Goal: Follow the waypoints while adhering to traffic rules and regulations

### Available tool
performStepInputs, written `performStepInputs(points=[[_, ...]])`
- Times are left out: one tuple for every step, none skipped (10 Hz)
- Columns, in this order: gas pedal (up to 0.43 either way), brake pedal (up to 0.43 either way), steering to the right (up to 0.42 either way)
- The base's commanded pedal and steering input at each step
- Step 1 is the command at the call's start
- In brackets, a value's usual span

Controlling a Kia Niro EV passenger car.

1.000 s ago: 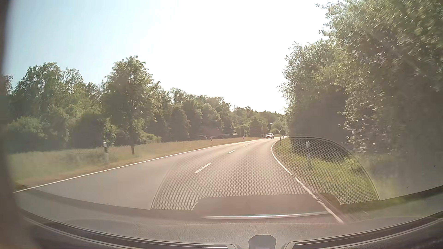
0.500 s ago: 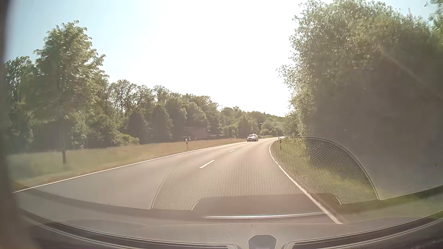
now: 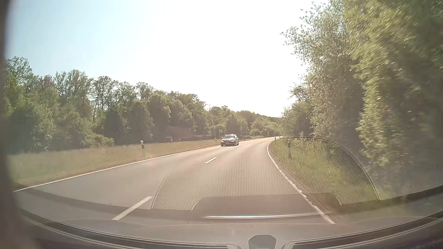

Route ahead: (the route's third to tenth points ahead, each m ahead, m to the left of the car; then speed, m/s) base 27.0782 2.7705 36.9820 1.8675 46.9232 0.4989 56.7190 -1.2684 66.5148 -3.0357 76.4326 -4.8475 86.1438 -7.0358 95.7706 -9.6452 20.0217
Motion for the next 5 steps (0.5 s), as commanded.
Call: performStepInputs(points=[[0.177, 0.006, 0.022], [0.177, 0.006, 0.021], [0.177, 0.006, 0.021], [0.177, 0.006, 0.022], [0.177, 0.006, 0.022]])
